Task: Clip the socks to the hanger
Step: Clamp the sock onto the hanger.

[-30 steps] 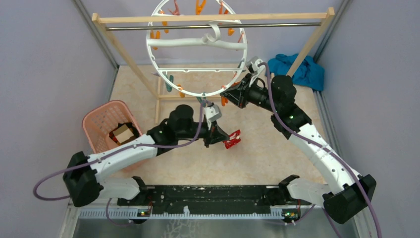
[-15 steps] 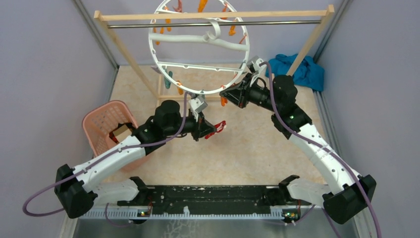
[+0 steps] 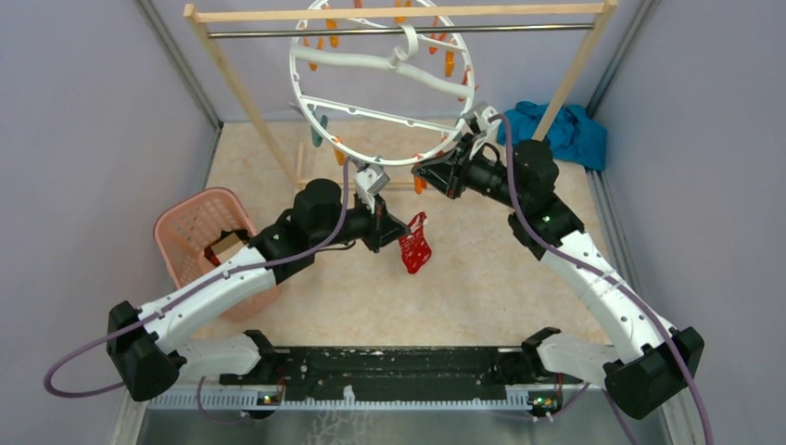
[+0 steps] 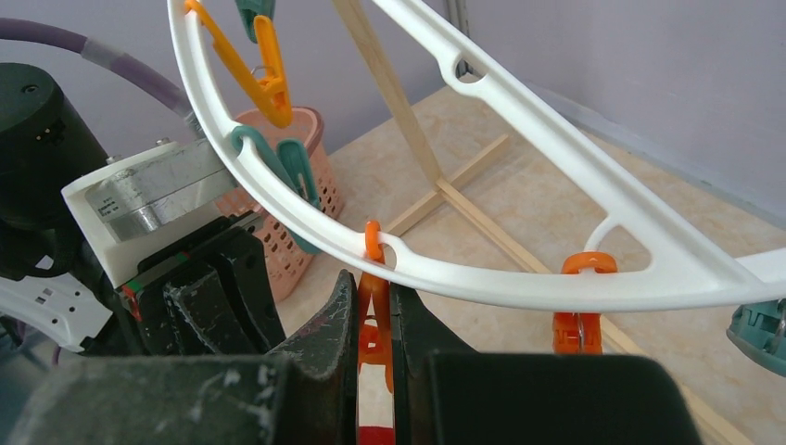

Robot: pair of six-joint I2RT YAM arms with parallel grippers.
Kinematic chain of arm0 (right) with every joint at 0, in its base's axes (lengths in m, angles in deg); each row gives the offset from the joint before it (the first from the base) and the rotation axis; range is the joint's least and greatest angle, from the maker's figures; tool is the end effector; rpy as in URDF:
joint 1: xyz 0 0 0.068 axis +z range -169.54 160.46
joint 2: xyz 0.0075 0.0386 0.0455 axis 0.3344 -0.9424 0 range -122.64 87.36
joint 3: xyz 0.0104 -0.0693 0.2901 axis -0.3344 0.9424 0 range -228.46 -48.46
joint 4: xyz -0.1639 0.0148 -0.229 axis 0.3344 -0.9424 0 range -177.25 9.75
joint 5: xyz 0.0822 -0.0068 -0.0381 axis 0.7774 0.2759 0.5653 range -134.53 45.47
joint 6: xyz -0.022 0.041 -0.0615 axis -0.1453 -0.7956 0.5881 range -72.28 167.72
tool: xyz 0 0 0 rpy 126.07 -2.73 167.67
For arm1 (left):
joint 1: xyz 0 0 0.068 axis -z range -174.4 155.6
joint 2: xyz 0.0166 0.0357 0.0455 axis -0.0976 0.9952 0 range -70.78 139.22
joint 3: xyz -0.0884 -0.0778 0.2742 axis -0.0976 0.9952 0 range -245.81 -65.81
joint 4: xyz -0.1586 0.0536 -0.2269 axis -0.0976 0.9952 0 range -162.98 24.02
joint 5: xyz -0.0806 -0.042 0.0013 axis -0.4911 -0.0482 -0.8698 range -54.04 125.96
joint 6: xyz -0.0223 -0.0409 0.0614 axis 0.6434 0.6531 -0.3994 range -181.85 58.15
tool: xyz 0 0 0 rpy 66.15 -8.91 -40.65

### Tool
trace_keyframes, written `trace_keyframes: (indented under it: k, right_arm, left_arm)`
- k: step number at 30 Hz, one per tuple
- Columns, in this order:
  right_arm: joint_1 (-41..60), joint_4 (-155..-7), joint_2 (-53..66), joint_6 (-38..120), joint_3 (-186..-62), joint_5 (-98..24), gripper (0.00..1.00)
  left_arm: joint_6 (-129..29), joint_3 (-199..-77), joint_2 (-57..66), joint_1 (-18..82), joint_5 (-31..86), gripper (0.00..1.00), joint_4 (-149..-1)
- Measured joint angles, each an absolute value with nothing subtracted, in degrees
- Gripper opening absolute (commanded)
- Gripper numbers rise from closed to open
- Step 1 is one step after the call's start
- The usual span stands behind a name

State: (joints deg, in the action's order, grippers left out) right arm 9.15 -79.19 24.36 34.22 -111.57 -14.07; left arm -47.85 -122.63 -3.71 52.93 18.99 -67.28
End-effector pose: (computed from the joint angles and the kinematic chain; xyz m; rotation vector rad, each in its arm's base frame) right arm 0.2343 0.1661 0.4354 -0.6443 1.5088 0.9818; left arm 0.1971 -0.2420 0.3549 0.7696 1.8056 -1.0005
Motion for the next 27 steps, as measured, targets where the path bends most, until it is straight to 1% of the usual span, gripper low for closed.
trace_keyframes:
  k: [10, 17, 23, 27]
  right_arm:
    - [9.17, -79.93, 24.34, 34.22, -111.57, -14.18, 0.00]
    - [9.17, -80.26, 24.16, 34.13, -111.64, -13.96, 0.00]
    - [9.21, -81.00, 23.86, 34.05, -112.01, -13.28, 0.00]
    - [9.19, -81.00, 23.64, 34.00, -112.03, -13.24, 0.00]
  left_arm:
    - [-42.11, -120.79, -6.75, 56.87, 28.71, 0.00, -69.16]
    - [-41.89, -121.17, -9.00, 57.26, 31.27, 0.00, -67.22]
    - [-39.74, -121.30, -13.24, 57.39, 37.11, 0.00, -66.58]
    - [-38.63, -123.40, -11.62, 57.50, 39.93, 0.00, -66.54]
